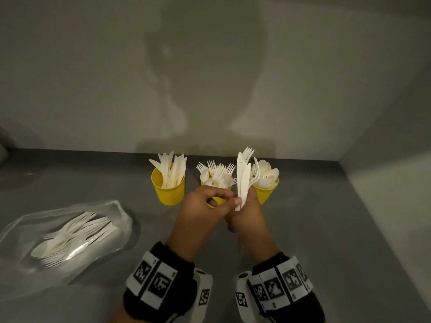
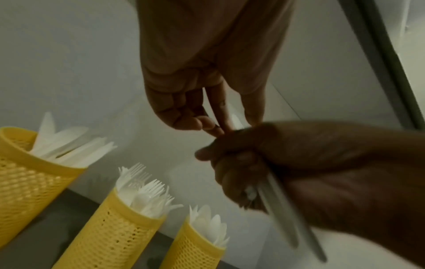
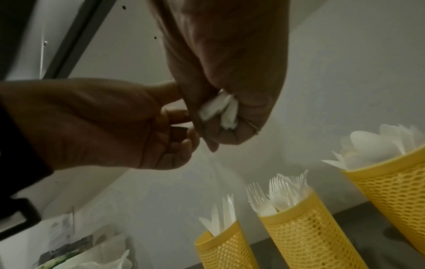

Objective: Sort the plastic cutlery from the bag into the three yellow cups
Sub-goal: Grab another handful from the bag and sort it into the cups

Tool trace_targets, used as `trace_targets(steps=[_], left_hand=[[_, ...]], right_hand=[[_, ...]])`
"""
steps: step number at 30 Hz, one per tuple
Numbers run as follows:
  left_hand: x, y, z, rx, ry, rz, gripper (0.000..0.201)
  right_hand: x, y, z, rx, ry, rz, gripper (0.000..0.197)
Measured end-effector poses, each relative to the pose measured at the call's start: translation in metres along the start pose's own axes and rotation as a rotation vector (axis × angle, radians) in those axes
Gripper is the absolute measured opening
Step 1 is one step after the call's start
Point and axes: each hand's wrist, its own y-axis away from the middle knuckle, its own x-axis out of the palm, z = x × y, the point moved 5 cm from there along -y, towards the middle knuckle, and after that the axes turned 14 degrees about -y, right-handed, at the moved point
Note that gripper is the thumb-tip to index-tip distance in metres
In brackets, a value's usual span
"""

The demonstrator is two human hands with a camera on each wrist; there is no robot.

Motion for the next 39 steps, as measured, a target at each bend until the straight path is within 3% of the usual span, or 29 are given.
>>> trace_targets(steps=[2, 4, 6, 10, 12, 14, 16, 18, 20, 23, 26, 30, 31, 33, 36, 39], left_hand=[[0.009, 0.003, -0.003, -0.005, 0.013, 0.042, 0.021], [0.012, 0.004, -0.005, -0.006, 0.034, 0.058, 0.027], [0.014, 0.004, -0.007, -0.002, 0.041, 0.063, 0.029], [0.016, 0.005, -0.009, 0.000, 0.075, 0.083, 0.015], [0.017, 0.005, -0.009, 0.002, 0.122, 0.117, 0.015], [0.018, 0.004, -0.008, -0.007, 0.185, 0.162, 0.018], [0.019, 0.000, -0.004, -0.030, 0.236, 0.200, 0.019], [0.018, -0.004, 0.001, -0.075, 0.299, 0.243, 0.015], [0.015, -0.007, 0.004, -0.135, 0.405, 0.288, 0.013], [0.008, -0.014, 0.007, -0.162, 0.543, 0.299, 0.016], [0.001, -0.019, 0.008, -0.143, 0.562, 0.292, 0.021], [-0.013, -0.031, 0.013, -0.132, 0.538, 0.187, 0.022], [-0.022, -0.037, 0.016, -0.141, 0.532, 0.125, 0.020], [-0.048, -0.053, 0.027, -0.165, 0.507, -0.053, 0.017], [-0.088, -0.077, 0.051, -0.183, 0.315, -0.319, 0.019], [-0.101, -0.091, 0.070, -0.174, 0.107, -0.431, 0.022]], right_hand=[[-0.001, 0.003, 0.002, 0.034, -0.018, -0.061, 0.018], [0.003, 0.005, 0.000, 0.174, -0.320, -0.036, 0.010], [0.011, 0.005, 0.001, 0.313, -0.669, -0.012, 0.046], [0.021, 0.005, 0.004, 0.360, -0.819, 0.045, 0.060], [0.019, 0.003, 0.004, 0.345, -0.807, 0.052, 0.059], [0.016, 0.004, 0.007, 0.299, -0.672, 0.080, 0.042], [0.010, 0.005, 0.011, 0.163, -0.361, 0.128, 0.022], [0.002, 0.006, 0.012, -0.016, -0.026, 0.122, 0.053], [-0.001, 0.007, 0.012, -0.067, 0.066, 0.124, 0.070], [-0.004, 0.004, 0.010, -0.111, 0.099, 0.145, 0.074], [0.003, 0.009, 0.014, -0.107, 0.004, 0.165, 0.060], [0.007, 0.007, 0.014, 0.040, -0.165, 0.112, 0.010], [0.004, 0.002, 0.010, 0.091, -0.212, 0.072, 0.006], [0.000, -0.007, 0.001, 0.172, -0.238, 0.010, 0.018], [-0.003, -0.011, -0.008, 0.219, -0.239, 0.012, 0.020], [-0.005, -0.005, -0.008, 0.181, -0.183, 0.055, 0.018]])
